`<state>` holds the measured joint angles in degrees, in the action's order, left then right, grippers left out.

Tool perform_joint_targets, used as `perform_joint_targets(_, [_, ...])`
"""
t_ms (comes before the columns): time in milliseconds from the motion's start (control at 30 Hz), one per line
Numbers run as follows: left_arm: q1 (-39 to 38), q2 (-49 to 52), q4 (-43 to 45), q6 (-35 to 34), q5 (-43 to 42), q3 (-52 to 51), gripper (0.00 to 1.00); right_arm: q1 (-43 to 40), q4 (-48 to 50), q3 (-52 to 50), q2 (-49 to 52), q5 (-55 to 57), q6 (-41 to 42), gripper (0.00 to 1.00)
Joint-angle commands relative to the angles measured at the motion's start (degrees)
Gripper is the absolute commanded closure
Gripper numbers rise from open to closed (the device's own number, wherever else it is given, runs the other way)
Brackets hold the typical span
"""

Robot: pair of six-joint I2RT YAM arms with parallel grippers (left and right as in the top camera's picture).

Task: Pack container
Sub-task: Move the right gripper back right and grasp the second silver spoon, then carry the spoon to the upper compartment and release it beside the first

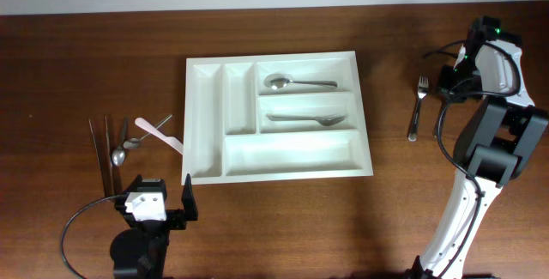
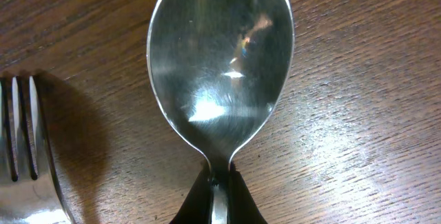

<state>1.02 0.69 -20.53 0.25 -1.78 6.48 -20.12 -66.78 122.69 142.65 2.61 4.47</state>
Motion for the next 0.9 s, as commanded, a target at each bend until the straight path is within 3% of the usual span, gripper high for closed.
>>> perform_joint_targets(0, [0.3, -0.4, -0.1, 0.9, -0.9, -0.2, 0.01, -0.3, 0.0, -0.9, 0.7, 0.0, 0.5, 0.96])
perform_joint_targets(200, [0.3, -0.4, -0.1, 0.9, -0.9, -0.2, 0.01, -0.2, -1.2, 1.5, -2.1, 0.0, 0.5, 0.96])
perform_joint_targets(567, [0.3, -0.4, -0.1, 0.9, -0.8, -0.2, 0.01, 1.5, -8.1, 14.6, -3.2, -2.1, 0.0, 0.96])
perform_joint_targets(867, [0.3, -0.4, -0.1, 0.9, -0.9, -0.2, 0.01, 8.2, -7.6, 18.8, -3.2, -17.5, -19.3, 0.96])
